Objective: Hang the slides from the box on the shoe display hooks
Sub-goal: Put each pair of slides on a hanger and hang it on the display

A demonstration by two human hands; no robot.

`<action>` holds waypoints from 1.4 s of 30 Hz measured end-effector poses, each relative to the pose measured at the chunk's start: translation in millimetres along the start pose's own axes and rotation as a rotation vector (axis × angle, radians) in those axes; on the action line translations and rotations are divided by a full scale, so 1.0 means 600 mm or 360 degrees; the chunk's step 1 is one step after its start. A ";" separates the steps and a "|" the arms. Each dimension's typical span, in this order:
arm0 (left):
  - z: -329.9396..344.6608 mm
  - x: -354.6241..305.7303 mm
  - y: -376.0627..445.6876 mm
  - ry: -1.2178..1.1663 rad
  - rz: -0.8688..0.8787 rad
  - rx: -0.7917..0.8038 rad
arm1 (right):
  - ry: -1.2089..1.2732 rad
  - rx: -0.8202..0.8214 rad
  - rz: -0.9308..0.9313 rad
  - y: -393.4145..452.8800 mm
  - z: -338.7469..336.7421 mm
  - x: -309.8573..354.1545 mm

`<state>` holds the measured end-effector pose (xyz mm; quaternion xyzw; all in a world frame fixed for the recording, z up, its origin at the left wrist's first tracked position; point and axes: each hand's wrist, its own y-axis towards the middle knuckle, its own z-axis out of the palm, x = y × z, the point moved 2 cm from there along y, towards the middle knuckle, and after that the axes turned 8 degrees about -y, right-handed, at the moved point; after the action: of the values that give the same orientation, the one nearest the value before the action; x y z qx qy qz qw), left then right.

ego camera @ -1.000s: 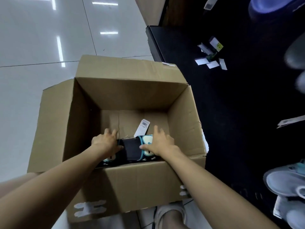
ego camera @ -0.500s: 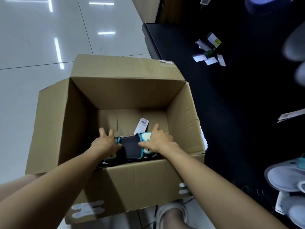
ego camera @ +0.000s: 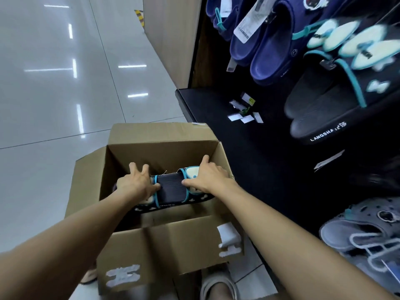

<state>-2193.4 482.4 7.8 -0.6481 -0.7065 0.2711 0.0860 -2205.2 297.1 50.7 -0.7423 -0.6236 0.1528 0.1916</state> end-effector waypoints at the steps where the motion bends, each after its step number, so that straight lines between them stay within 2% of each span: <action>1: -0.015 -0.007 -0.009 0.0010 0.0015 -0.0031 | 0.0005 -0.0029 0.0001 -0.012 -0.017 -0.003; 8: -0.097 -0.055 -0.078 0.0016 0.0159 -0.0228 | 0.0078 -0.0168 0.0069 -0.098 -0.107 -0.039; 15: -0.145 -0.089 -0.148 -0.0090 0.0347 -0.0334 | 0.0151 -0.0389 0.0137 -0.187 -0.146 -0.076; 18: -0.164 -0.099 -0.183 -0.0195 0.0502 -0.0457 | 0.0320 -0.0381 0.0199 -0.219 -0.145 -0.089; 22: -0.183 -0.098 -0.223 -0.0090 0.0623 -0.0710 | 0.0592 -0.0300 0.0316 -0.240 -0.133 -0.098; 26: -0.182 -0.098 -0.230 -0.0226 0.0776 -0.0727 | 0.0947 -0.0089 0.0439 -0.236 -0.106 -0.104; 30: -0.190 -0.107 -0.221 -0.0297 0.0851 -0.0732 | 0.1235 -0.0133 0.0463 -0.231 -0.094 -0.108; 35: -0.198 -0.102 -0.191 -0.0323 0.0950 -0.0666 | 0.1182 -0.0318 0.0508 -0.221 -0.100 -0.108; 42: -0.210 -0.086 -0.166 -0.0395 0.0951 -0.0700 | 0.1043 -0.0542 0.0397 -0.219 -0.116 -0.090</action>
<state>-2212.7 465.6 174.7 -0.7905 -0.5328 0.2026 -0.2239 -2296.2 257.0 173.7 -0.8430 -0.4508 -0.1762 0.2347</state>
